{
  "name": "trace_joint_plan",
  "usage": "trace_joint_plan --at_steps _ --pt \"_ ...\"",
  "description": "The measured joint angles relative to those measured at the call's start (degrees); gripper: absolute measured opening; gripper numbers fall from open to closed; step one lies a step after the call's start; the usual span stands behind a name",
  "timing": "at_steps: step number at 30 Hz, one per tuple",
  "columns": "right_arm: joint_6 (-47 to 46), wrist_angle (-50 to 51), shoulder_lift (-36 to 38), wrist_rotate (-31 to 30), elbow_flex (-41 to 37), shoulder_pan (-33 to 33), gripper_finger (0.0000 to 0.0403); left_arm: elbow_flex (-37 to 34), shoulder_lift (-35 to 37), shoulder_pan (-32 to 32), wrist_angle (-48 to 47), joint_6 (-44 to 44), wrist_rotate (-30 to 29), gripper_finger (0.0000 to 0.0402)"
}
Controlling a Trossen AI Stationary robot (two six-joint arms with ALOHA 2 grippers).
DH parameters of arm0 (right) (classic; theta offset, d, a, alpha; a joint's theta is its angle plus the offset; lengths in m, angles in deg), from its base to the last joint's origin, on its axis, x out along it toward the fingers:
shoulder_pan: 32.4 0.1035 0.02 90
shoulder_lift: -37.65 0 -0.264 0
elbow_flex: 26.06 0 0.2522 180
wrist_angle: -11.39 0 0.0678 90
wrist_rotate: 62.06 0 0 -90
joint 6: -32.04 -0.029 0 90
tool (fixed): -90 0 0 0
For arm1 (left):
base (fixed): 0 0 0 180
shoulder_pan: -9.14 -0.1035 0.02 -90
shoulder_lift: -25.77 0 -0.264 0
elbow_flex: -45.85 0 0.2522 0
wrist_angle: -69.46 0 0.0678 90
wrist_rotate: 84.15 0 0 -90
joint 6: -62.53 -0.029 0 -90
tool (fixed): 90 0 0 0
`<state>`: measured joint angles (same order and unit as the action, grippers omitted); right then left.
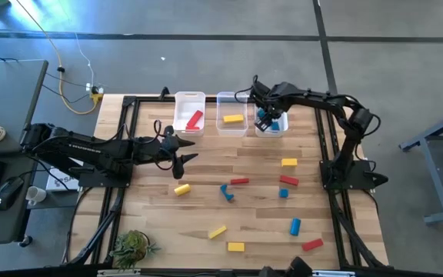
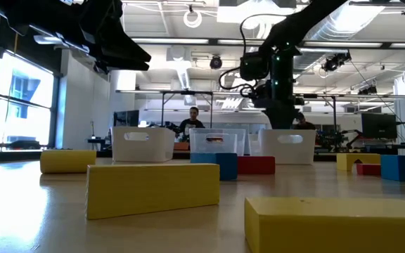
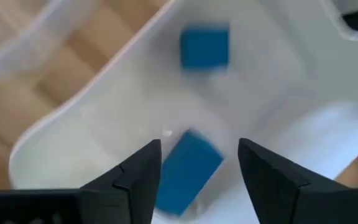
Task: Sort & place blocks by color
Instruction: Put the yellow block into the transparent bin
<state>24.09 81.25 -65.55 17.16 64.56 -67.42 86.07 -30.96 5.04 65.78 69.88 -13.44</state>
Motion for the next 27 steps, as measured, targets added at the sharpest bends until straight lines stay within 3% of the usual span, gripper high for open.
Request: trace_joint_plan --at_steps 8,21,27 --pt "-2.4 3.0 4.6 -6.7 0.0 5.4 0.0207 0.0 0.0 0.0 0.0 0.0 0.0 0.0200" --pt "-2.5 14.9 11.7 -3.7 -0.1 17.4 0.0208 0.0 0.0 0.0 0.0 0.0 0.0 0.0200" --pt "-1.1 15.7 14.6 -2.3 -6.4 22.8 0.0208 0.0 0.0 0.0 0.0 0.0 0.0 0.0200"
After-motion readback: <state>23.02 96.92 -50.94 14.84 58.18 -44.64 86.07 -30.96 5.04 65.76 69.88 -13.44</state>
